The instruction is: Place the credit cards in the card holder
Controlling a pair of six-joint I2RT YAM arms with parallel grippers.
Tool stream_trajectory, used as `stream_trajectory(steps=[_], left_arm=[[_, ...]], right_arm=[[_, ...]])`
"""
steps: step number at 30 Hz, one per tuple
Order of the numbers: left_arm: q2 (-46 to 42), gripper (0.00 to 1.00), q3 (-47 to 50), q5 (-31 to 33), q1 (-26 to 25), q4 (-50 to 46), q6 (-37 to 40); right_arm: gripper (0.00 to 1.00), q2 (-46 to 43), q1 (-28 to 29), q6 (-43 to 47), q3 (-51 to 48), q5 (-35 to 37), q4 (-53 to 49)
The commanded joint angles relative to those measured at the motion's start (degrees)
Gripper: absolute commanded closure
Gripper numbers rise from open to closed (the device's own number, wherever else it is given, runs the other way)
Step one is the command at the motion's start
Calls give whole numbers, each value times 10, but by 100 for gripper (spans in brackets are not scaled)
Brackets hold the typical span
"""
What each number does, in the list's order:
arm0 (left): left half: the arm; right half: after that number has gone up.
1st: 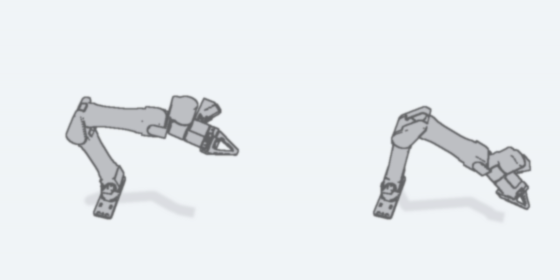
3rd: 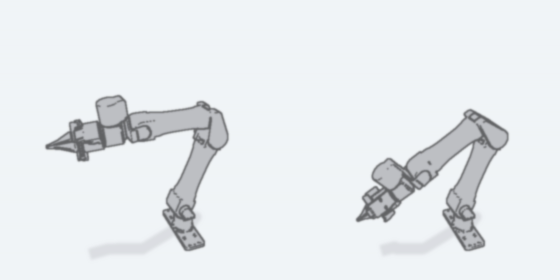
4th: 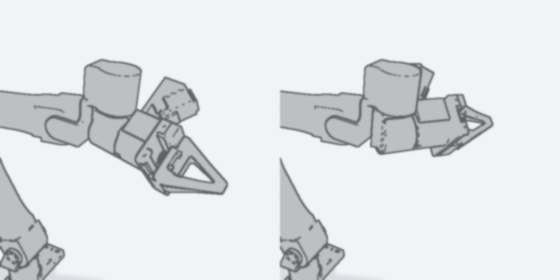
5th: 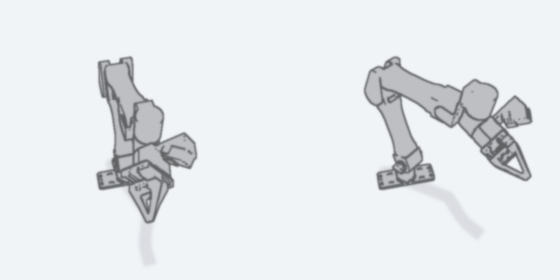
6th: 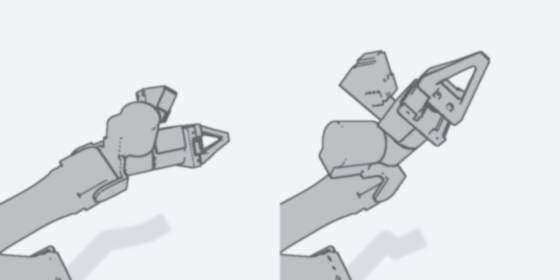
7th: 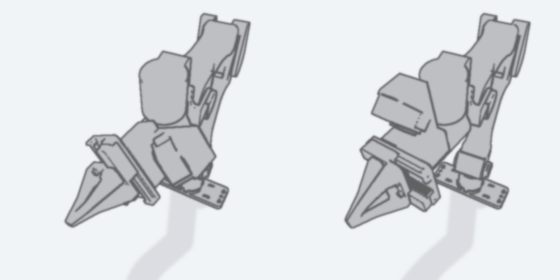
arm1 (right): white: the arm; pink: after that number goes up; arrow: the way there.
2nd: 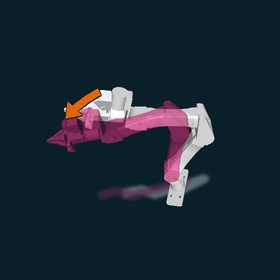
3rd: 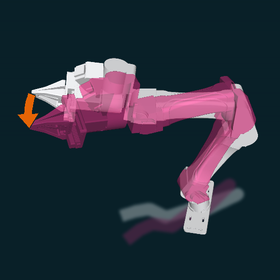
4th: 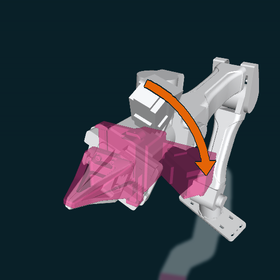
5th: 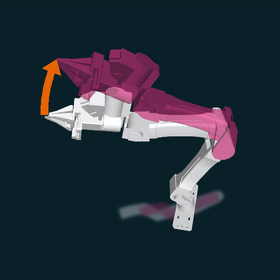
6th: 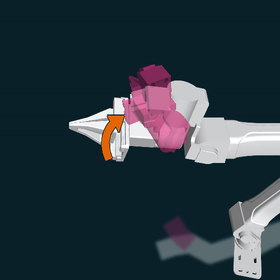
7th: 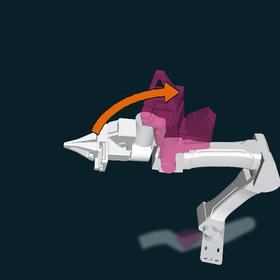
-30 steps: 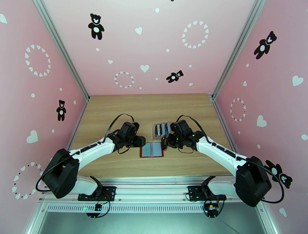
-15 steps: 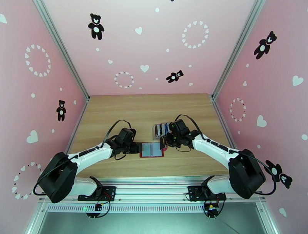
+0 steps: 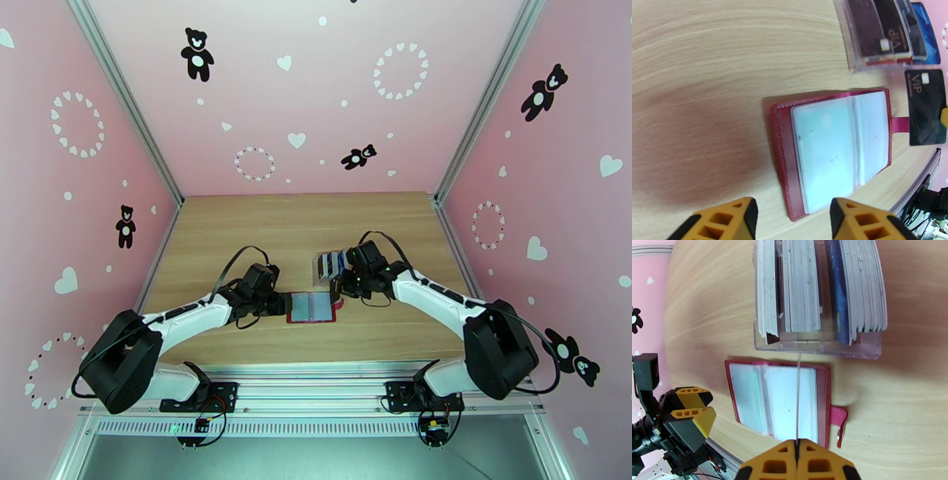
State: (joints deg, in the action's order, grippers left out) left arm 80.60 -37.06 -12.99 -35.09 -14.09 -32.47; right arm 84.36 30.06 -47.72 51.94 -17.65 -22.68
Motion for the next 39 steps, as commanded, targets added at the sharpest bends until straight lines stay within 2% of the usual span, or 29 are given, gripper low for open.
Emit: stream_trajectory(steps=[1, 10, 16, 22, 29, 39], left_arm=[[10, 45, 3, 2, -3, 14, -8], [28, 45, -3, 2, -3, 15, -11], [31, 45, -3, 3, -3, 16, -13], [43, 46, -4, -11, -3, 28, -16], [51, 52, -9, -19, -3, 28, -17], [68, 54, -19, -10, -3, 20, -18]], right_arm=[[100, 23, -11, 17, 37, 7, 4], [100, 67, -27, 33, 74, -14, 24], [100, 17, -17, 20, 28, -23, 37], [100, -32, -2, -12, -58, -71, 129], [100, -22, 18, -56, -121, -107, 258], [100, 8, 38, -86, -155, -109, 331]])
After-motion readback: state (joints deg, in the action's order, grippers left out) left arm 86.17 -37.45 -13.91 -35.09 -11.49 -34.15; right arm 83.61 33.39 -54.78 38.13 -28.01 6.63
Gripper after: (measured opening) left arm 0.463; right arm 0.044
